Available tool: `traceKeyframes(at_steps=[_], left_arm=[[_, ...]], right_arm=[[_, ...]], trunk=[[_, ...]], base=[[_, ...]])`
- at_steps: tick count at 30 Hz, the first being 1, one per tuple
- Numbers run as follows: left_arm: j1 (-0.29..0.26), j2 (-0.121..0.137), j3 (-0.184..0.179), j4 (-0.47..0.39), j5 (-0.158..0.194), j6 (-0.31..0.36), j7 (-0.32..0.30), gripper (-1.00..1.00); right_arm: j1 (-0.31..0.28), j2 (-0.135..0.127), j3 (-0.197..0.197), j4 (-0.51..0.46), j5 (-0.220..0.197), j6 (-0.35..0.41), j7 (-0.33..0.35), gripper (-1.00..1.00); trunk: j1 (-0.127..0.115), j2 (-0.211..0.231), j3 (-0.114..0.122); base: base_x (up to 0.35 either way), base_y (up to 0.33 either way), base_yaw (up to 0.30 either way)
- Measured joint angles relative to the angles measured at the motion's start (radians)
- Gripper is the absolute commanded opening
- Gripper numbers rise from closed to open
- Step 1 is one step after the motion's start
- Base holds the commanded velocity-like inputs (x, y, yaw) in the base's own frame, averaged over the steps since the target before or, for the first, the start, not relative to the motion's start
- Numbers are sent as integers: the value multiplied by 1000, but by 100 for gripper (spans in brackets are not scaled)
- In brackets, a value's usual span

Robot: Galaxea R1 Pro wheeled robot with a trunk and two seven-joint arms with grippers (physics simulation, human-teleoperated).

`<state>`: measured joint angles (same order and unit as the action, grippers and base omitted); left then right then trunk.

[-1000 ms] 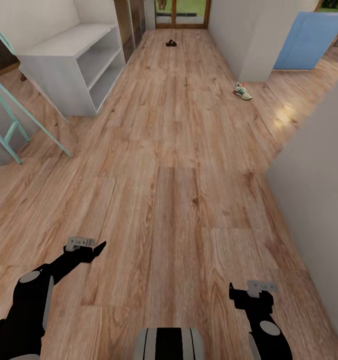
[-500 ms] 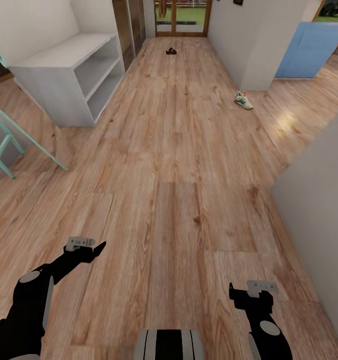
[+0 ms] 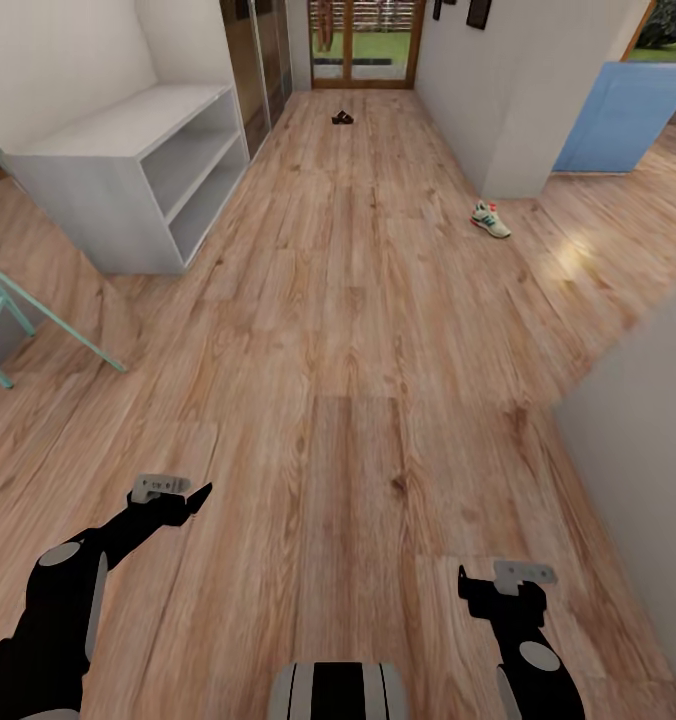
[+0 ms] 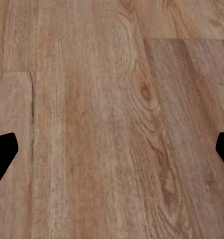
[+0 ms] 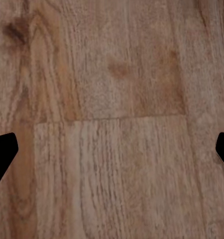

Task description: Pick up the two gym shoes and the two sandals from the corridor floor and place them onto the hallstand (shoe rack) in the corridor, making sure they are on the rack and not on the floor. Arrange them so the two gym shoes are next to each other and the two sandals are next to each other.

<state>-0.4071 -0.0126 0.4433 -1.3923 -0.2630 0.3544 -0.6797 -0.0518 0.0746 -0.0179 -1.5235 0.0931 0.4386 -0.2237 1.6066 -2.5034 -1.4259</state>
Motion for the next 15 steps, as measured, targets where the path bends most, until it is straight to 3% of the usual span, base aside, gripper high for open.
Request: traceKeyframes(at_steps=[15], left_arm=[[0, -1, 0, 1, 0, -1, -1, 100]], right_arm=[[0, 0, 6, 0, 0, 0, 0, 100]], trunk=[[0, 0, 23]], base=[[334, 0, 0]])
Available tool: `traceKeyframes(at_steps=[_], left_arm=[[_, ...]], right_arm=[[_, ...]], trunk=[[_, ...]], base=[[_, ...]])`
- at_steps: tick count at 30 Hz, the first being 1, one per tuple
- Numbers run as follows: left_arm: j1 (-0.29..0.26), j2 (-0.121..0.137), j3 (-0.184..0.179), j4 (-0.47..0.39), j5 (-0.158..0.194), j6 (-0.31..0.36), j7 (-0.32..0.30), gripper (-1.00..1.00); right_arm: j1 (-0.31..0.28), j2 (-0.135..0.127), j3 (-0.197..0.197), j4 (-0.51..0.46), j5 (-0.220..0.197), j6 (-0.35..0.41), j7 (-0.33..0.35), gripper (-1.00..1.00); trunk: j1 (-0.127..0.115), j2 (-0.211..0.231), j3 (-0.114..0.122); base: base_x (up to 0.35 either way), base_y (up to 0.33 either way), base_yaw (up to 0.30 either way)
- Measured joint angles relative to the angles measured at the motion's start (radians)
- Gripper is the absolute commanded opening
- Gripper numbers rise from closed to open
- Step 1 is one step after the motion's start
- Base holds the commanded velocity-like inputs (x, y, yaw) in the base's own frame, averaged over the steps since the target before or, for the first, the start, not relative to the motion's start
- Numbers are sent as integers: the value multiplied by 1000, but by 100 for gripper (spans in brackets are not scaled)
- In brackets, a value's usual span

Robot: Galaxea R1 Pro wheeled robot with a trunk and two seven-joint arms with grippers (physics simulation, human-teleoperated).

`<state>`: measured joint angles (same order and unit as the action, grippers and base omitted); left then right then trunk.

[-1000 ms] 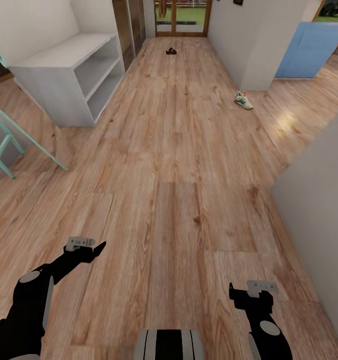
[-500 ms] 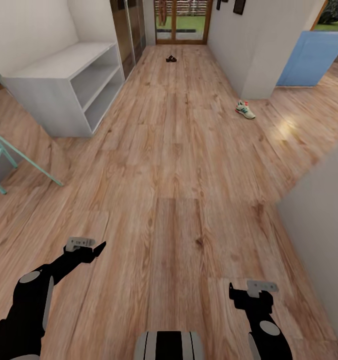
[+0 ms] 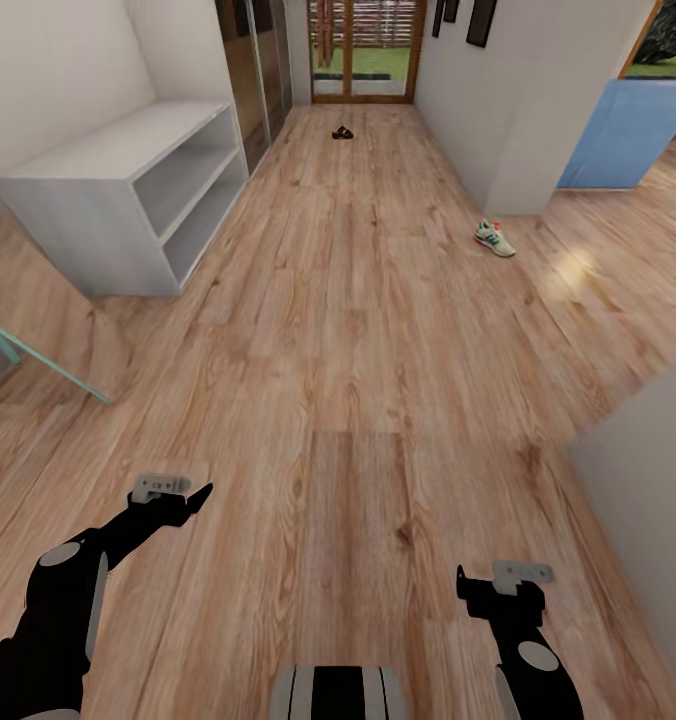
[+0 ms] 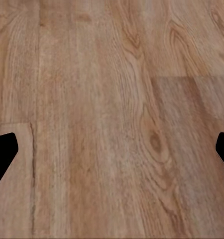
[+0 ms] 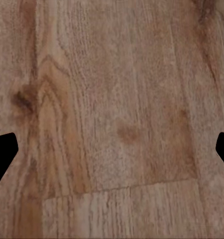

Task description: Pick up the two gym shoes and the two sandals from the corridor floor and place them onto the hallstand (shoe rack) in the corridor, making sure they are on the rack and not on the floor. Arrange them so the two gym shoes are next to each other and the two sandals are next to each other.

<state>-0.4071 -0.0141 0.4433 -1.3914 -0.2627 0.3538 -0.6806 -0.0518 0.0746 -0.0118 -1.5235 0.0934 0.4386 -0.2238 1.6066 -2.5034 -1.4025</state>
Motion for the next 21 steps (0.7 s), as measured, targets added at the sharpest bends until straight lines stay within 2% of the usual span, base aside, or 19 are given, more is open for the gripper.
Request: traceKeyframes(at_steps=[21], left_arm=[[-1, 1, 0, 0, 1, 1, 0, 100]], right_arm=[[0, 0, 0, 0, 0, 0, 0, 100]], trunk=[[0, 0, 33]], base=[[334, 0, 0]])
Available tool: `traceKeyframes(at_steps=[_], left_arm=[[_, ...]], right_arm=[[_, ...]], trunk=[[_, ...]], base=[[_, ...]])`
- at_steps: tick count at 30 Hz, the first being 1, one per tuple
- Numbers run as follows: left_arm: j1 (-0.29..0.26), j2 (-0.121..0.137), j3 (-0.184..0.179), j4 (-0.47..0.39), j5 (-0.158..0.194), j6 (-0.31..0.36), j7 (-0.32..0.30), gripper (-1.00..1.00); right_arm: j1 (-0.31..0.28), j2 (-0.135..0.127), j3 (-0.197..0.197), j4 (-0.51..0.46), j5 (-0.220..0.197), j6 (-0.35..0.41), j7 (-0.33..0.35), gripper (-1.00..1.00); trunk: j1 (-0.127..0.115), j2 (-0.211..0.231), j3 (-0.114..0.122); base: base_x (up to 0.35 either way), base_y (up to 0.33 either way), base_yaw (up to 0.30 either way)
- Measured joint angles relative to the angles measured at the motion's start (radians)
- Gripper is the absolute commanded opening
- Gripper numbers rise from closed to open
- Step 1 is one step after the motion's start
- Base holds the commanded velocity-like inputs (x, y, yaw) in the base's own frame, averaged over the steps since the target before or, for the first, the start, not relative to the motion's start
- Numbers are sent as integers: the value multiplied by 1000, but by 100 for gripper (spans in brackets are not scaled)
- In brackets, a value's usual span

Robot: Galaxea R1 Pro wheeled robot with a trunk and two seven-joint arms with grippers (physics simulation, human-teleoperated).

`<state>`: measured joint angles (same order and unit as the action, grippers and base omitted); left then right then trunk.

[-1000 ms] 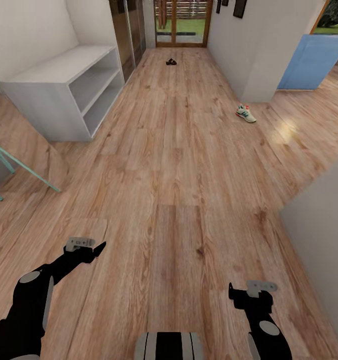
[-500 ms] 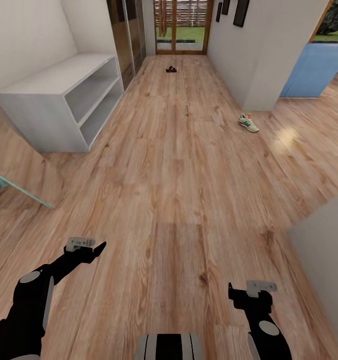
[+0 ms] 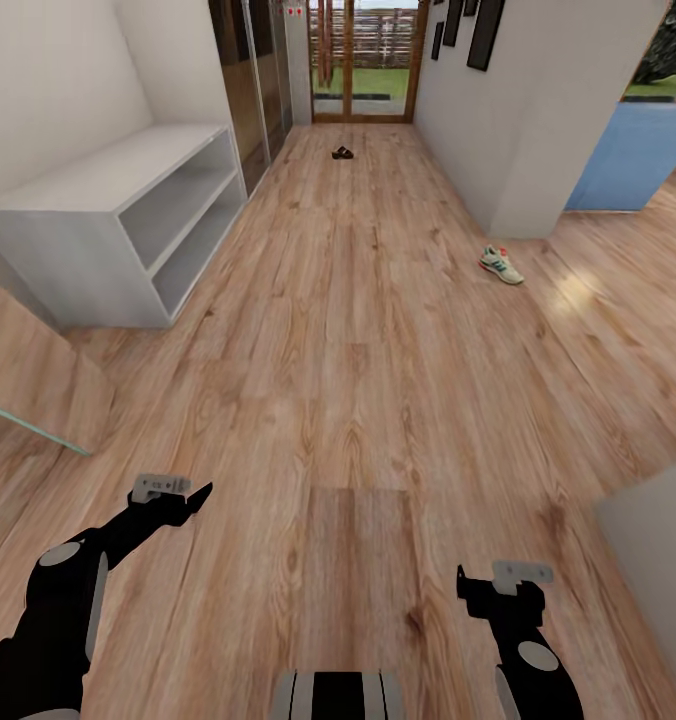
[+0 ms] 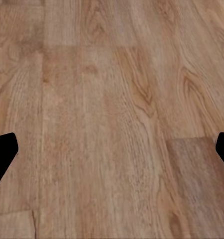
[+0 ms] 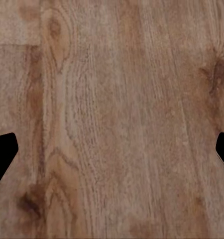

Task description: Pick up the two gym shoes and the two sandals from the corridor floor and place them onto the hallstand (shoe rack) in the corridor, making sure they are on the rack and not on the floor. Arrange them so the two gym shoes are next to each other and the two sandals are next to each other.

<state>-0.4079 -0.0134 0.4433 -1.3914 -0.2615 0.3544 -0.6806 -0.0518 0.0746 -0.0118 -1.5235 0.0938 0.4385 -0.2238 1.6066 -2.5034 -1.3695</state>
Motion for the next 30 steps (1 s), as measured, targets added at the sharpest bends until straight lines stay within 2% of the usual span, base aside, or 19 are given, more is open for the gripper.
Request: traceKeyframes(at_steps=[30], left_arm=[[1, -1, 0, 0, 0, 0, 0, 100]], right_arm=[[0, 1, 0, 1, 1, 0, 0, 100]], trunk=[[0, 0, 47]], base=[[334, 0, 0]])
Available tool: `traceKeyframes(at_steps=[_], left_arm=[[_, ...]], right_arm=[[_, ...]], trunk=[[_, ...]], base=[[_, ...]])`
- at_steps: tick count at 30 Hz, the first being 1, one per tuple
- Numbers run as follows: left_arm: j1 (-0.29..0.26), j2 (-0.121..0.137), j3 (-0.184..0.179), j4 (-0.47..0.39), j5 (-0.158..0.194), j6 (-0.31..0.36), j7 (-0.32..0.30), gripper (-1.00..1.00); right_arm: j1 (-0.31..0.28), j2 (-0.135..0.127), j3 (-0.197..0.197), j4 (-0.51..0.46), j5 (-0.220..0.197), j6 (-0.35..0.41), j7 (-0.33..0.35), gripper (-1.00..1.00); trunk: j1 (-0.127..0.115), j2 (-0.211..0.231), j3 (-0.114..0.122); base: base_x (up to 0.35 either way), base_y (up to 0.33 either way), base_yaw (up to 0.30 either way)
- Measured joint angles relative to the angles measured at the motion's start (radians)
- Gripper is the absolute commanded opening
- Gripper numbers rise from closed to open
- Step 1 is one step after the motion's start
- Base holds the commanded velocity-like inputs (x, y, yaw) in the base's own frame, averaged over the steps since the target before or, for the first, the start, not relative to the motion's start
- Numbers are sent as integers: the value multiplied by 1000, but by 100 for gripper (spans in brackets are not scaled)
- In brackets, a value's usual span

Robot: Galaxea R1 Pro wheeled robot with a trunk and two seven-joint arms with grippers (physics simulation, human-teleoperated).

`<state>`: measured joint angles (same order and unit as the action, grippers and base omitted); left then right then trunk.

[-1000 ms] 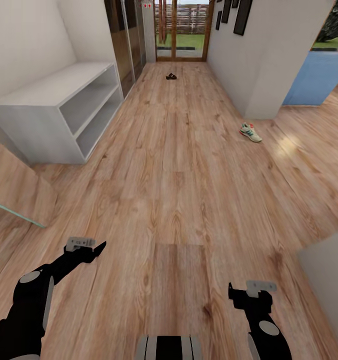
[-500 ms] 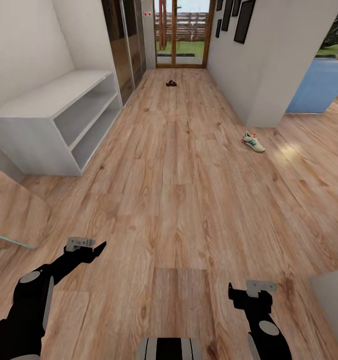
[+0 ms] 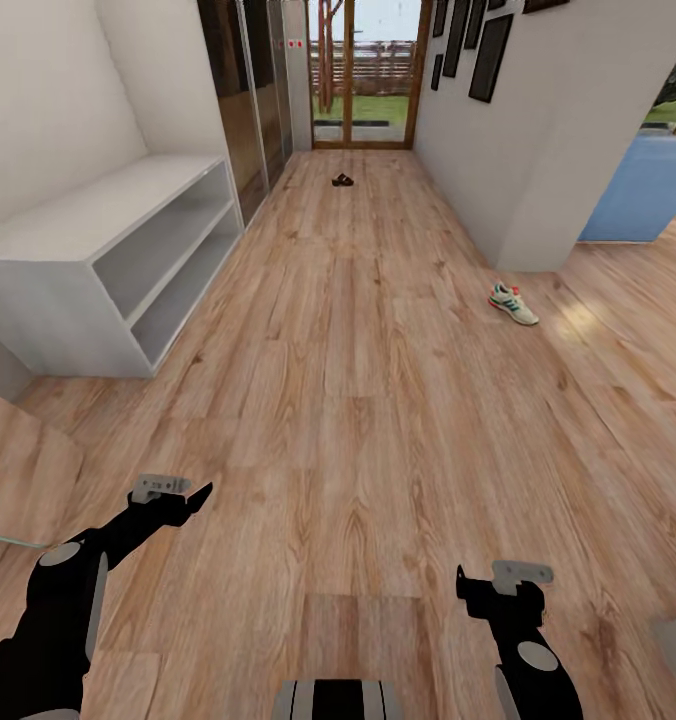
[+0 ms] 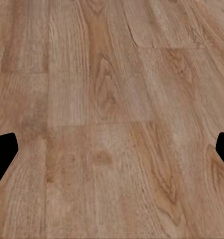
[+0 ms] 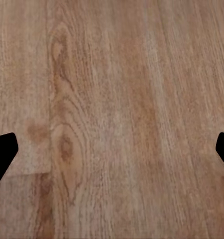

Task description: Pick up the two gym shoes and the two sandals from the corridor floor and place them onto the hallstand (shoe rack) in the corridor, making sure they are on the rack and not on the floor. Arrange them so the two gym shoes are next to each other and the two sandals are next to each other.

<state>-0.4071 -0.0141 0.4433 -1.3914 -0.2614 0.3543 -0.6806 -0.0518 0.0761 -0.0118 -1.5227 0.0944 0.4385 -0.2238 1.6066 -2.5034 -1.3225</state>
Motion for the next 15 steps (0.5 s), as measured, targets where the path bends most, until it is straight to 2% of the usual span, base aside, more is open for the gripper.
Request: traceKeyframes(at_steps=[15], left_arm=[[0, 0, 0, 0, 0, 0, 0, 100]], right_arm=[[0, -1, 0, -1, 0, 0, 0, 100]], trunk=[[0, 0, 19]], base=[[334, 0, 0]])
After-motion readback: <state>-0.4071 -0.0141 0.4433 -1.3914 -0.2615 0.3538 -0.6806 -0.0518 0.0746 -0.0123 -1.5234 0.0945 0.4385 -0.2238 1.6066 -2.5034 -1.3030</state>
